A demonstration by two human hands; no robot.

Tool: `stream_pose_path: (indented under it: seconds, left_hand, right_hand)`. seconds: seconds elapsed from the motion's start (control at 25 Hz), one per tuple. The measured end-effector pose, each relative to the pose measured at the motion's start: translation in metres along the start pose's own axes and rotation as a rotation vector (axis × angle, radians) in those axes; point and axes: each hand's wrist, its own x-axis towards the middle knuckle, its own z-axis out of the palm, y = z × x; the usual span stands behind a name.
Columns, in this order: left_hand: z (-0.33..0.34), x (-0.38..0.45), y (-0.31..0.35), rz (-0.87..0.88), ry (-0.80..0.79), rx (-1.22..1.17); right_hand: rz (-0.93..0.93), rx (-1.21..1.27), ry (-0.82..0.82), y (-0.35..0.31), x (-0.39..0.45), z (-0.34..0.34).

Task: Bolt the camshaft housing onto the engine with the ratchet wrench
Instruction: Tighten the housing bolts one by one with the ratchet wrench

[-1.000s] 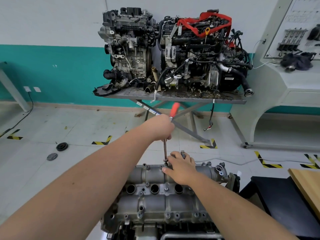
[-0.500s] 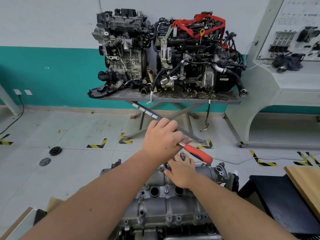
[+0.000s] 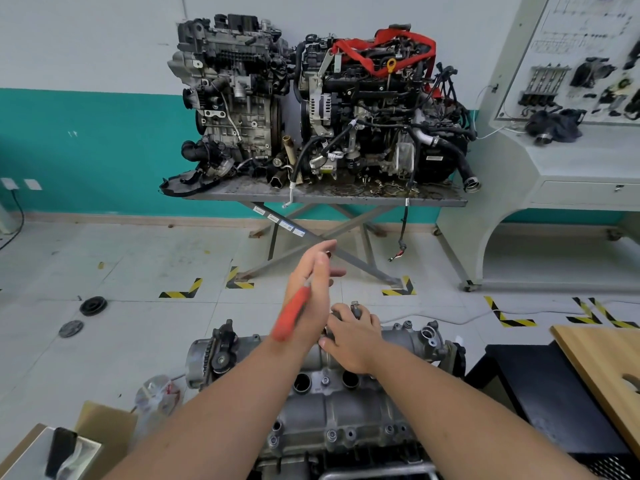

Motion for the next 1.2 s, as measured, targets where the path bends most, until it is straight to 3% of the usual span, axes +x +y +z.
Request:
stream_pose_path:
  seconds: [0.12,0.2,0.32,0.44,0.56,0.68,0.76,0.84,0.92,0.96,1.04,1.2]
  left_hand:
    - [-0.001,0.009,0.005,-0.347,0.018,-0.364]
    - [-0.006,0.017,0.010,-0.458,0.027,-0.398]
    - [-0.014,0.033,0.024,-0.626,0.048,-0.254]
    - [-0.020,0.046,0.045,-0.700,-0.120,0.111]
    - [-0.016,0.053,0.063,-0.551,-0.356,0.603]
    - [-0.006,0.055,0.074,-0.221,-0.498,1.124]
    - [-0.003,0.046,0.070,0.078,-0.585,1.440]
    - [-0.006,0.029,0.055,0.511,-0.575,1.572]
    - [-0.017,0.015,0.039,0.805,-0.373,1.466]
    - [-0.021,0.010,0.029,0.833,-0.227,1.325]
    - [-0.022,0.006,0.014,0.646,-0.091,0.995]
    - [-0.011,-0.001,0.004,0.064,-0.050,0.202]
  right_hand:
    - [0.006,0.007,-0.014,0.001,0.001,0.000]
    - [0.002,0.002,-0.008,0.001,0.001,0.000]
    - [-0.005,-0.006,-0.006,0.001,0.000,-0.002]
    - [-0.008,-0.003,-0.013,0.001,-0.001,-0.001]
    - [-0.011,0.004,-0.010,0.002,-0.001,-0.002]
    - [-0.012,0.003,-0.011,0.001,-0.002,-0.003]
    - [-0.002,0.000,-0.004,-0.001,-0.002,-0.004]
    - [0.001,-0.004,0.013,-0.002,-0.004,-0.005]
    - [-0.035,-0.013,0.067,-0.002,-0.005,-0.004]
    - [-0.049,-0.003,0.089,-0.001,-0.005,-0.003]
    - [-0.027,0.046,0.067,0.000,-0.005,-0.002]
    - [-0.002,0.002,0.007,0.001,-0.002,-0.002]
